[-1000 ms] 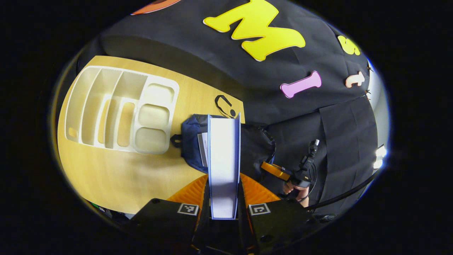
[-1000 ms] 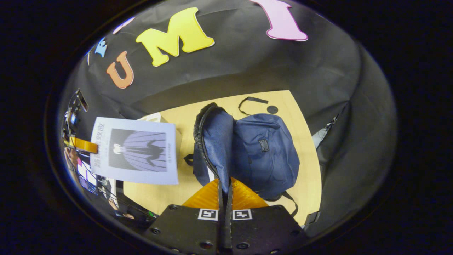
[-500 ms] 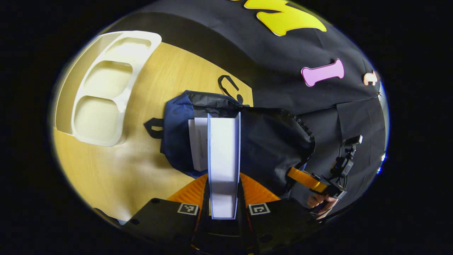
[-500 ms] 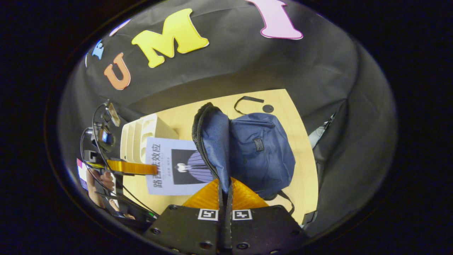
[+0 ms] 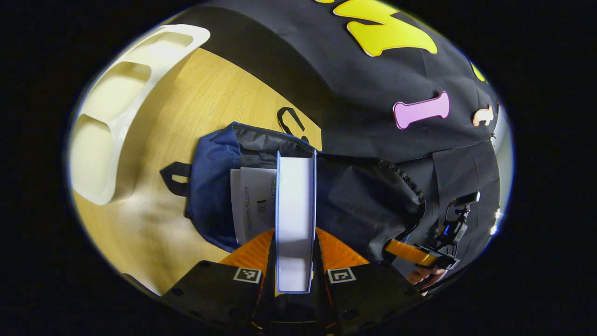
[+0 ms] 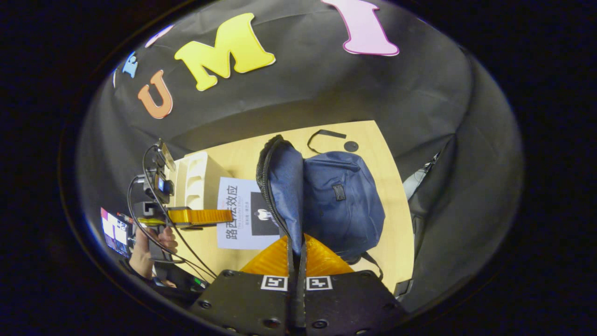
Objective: Open the schoolbag, grab two books from the bookshelf and put them into the schoolbag.
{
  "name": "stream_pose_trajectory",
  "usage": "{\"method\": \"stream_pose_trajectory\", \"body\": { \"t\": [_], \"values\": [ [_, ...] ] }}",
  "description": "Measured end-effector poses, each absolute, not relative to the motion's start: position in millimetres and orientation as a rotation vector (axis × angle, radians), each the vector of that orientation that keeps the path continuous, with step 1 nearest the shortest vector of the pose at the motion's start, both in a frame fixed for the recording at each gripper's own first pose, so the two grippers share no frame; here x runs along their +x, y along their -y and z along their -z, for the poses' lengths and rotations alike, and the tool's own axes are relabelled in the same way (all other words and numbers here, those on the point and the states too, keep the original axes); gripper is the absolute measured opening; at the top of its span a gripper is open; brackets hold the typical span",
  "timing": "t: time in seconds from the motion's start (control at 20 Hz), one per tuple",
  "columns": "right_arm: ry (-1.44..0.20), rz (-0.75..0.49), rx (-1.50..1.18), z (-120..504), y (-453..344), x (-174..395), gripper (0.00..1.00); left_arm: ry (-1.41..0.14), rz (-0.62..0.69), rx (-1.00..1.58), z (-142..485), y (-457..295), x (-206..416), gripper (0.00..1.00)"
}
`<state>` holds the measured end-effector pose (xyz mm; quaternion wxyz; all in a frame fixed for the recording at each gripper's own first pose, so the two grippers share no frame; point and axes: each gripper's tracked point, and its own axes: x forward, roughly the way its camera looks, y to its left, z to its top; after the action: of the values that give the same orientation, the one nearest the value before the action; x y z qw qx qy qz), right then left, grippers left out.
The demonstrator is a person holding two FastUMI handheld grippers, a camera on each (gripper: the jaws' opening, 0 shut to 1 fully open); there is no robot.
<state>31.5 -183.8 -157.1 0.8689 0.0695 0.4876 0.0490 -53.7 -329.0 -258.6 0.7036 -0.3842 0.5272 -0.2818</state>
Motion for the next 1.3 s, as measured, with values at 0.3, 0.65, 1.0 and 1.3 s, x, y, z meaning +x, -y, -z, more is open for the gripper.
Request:
{"method": "stream_pose_trajectory", "body": {
  "t": [0.3,0.65,1.0,1.3],
  "values": [
    [-1.027,-0.135,0.115,152,170,40,0.00,-1.121,0.638,-0.922,275,352,-46,0.37],
    [-1.042,-0.158,0.086,153,157,48,0.00,-1.125,0.670,-1.047,310,389,-41,0.37],
    [-1.062,-0.166,0.071,157,149,52,0.00,-1.176,0.702,-1.068,324,412,-39,0.37],
    [-1.076,-0.170,0.077,162,149,52,0.00,-1.253,0.623,-0.963,345,402,-41,0.48]
  ]
}}
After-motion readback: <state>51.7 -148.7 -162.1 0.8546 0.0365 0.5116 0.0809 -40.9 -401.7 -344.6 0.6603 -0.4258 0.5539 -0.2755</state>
